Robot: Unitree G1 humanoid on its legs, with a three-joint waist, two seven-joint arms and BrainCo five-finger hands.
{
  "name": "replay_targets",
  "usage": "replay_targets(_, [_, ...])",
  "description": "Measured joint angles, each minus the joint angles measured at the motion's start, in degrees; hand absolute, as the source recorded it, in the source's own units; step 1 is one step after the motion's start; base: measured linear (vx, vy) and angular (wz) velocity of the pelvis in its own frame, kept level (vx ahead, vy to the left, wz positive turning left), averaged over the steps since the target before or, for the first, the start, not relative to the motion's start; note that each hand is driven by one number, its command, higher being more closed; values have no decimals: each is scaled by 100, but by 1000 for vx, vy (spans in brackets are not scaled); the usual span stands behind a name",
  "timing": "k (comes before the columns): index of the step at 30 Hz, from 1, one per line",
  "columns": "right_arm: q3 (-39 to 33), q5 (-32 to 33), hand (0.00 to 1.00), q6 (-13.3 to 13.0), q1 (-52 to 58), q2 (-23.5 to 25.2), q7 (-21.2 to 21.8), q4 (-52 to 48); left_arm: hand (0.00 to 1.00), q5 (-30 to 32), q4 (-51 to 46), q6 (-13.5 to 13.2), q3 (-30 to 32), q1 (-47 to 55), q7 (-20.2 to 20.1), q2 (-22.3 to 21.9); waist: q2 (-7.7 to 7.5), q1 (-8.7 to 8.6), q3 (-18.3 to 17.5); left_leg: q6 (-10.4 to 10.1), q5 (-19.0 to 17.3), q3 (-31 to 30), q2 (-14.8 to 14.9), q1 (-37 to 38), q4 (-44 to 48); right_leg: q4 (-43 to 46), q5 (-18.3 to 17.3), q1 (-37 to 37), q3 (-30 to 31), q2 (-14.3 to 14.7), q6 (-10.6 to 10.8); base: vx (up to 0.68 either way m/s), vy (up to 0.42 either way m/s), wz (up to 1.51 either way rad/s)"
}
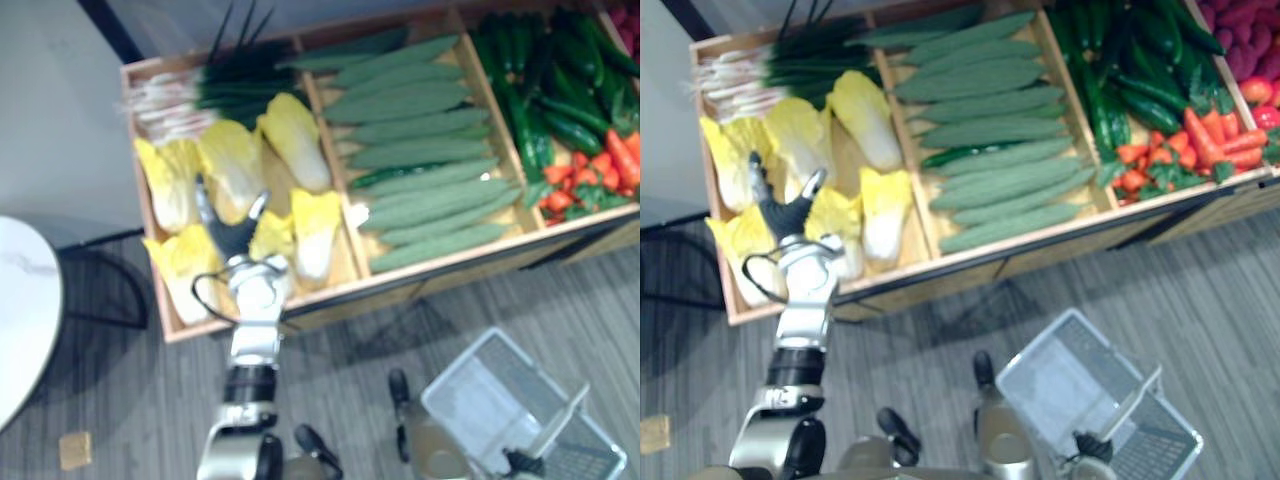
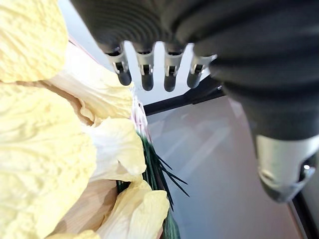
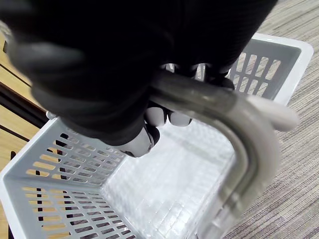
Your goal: Pick vegetable in the basket
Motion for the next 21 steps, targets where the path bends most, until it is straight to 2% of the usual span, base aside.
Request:
replay_targets(8, [0,1,100,9,-34,-2,-13,-60,0,-28,90,82,-15,417,-269,-82,8,8,107,1,0,50,23,-69,31,82,-14,-86,-27,5,-16,-54,-33,1])
replay_targets(13, [0,0,100,23,-42,-2,-12,-116,0,-101,601,210,-1,564,-470,-171,12,58,118,1,0,184,29,-73,41,107,-14,-139,17,14,-16,-39,-21,-5])
replay_targets(14, [0,1,100,31,-42,-2,-13,-137,0,-101,602,243,8,568,-486,-183,17,117,131,2,0,223,28,-78,43,136,-14,-176,47,20,-16,-49,-29,-10])
replay_targets(17, [2,1,100,48,-120,-2,-33,-155,0,-98,608,254,46,570,-492,-176,22,122,244,3,1,236,39,-77,91,174,-26,-182,52,18,-29,-51,-30,-3])
replay_targets(21, [71,1,100,56,-271,-18,-68,-173,0,-90,1078,341,149,496,-484,-60,18,123,322,33,22,304,33,-201,93,330,-77,-395,48,8,-44,-62,-28,0])
